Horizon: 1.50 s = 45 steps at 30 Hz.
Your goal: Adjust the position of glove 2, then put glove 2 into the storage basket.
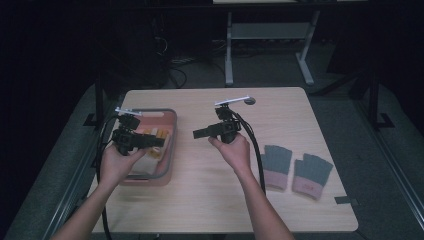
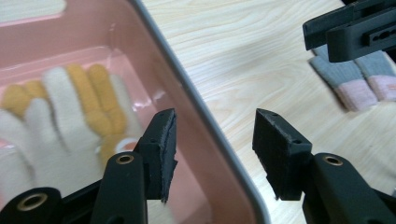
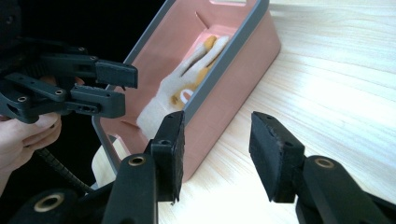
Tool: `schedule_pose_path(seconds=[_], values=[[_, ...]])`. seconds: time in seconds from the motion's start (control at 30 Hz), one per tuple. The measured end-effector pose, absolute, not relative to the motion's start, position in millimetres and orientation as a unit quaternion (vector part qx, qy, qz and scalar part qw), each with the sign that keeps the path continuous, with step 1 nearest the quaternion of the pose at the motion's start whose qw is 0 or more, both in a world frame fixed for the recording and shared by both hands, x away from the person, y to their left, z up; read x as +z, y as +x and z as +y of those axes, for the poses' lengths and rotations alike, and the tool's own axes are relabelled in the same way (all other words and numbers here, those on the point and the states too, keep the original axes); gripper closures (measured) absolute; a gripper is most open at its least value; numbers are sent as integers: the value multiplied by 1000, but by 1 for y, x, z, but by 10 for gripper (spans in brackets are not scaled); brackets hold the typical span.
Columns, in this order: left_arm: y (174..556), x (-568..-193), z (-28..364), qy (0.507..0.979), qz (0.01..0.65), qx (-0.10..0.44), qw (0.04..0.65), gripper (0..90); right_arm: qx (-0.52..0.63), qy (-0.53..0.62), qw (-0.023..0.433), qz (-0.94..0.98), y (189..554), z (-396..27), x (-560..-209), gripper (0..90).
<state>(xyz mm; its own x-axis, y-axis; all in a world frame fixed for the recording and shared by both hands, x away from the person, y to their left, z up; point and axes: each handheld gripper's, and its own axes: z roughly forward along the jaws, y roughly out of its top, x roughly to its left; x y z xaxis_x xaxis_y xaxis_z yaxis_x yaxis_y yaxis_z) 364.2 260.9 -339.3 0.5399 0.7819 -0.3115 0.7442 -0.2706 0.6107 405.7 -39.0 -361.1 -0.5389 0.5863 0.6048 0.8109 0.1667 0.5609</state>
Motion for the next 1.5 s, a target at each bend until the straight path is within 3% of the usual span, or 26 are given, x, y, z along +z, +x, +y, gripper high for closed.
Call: schedule_pose_path(seconds=[0.87,1.5], values=[[365,-344,193,816,428,3,388,434,-440,-504,103,-736,389,-111,-369,536],[360,-349,150,829,396,-11,395,379,-425,-528,62,-733,368,-169,-371,514]])
